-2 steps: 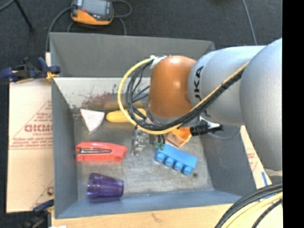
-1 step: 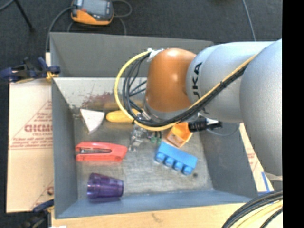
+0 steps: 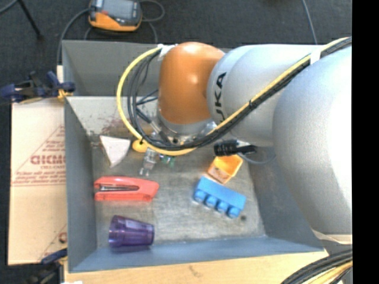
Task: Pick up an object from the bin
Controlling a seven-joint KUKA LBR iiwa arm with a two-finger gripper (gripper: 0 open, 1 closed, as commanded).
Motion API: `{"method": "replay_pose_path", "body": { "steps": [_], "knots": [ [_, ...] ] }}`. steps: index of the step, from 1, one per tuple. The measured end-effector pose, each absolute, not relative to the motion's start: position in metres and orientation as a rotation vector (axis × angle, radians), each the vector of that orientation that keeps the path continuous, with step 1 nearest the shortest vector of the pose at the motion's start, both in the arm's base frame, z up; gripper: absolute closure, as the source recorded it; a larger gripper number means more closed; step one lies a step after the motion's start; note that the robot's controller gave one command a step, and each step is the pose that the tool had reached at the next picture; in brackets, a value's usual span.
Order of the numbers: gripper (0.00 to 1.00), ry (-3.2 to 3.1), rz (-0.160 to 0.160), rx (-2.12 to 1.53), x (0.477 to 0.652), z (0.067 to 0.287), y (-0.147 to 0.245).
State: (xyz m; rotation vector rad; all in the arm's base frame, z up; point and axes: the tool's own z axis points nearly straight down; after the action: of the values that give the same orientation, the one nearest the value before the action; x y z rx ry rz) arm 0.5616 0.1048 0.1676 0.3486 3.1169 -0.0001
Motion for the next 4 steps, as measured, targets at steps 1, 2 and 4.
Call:
{"method": "replay_pose_path", "body": {
  "steps": [1, 2, 4],
  "knots": [
    [1.00, 3.053, -0.001, 0.745, 0.541, 0.163, 0.134],
    [0.00, 3.051, 0.001, 0.744, 0.543, 0.163, 0.134],
    [0.00, 3.067, 0.004, 0.640, 0.547, 0.122, 0.130]
  ]
}}
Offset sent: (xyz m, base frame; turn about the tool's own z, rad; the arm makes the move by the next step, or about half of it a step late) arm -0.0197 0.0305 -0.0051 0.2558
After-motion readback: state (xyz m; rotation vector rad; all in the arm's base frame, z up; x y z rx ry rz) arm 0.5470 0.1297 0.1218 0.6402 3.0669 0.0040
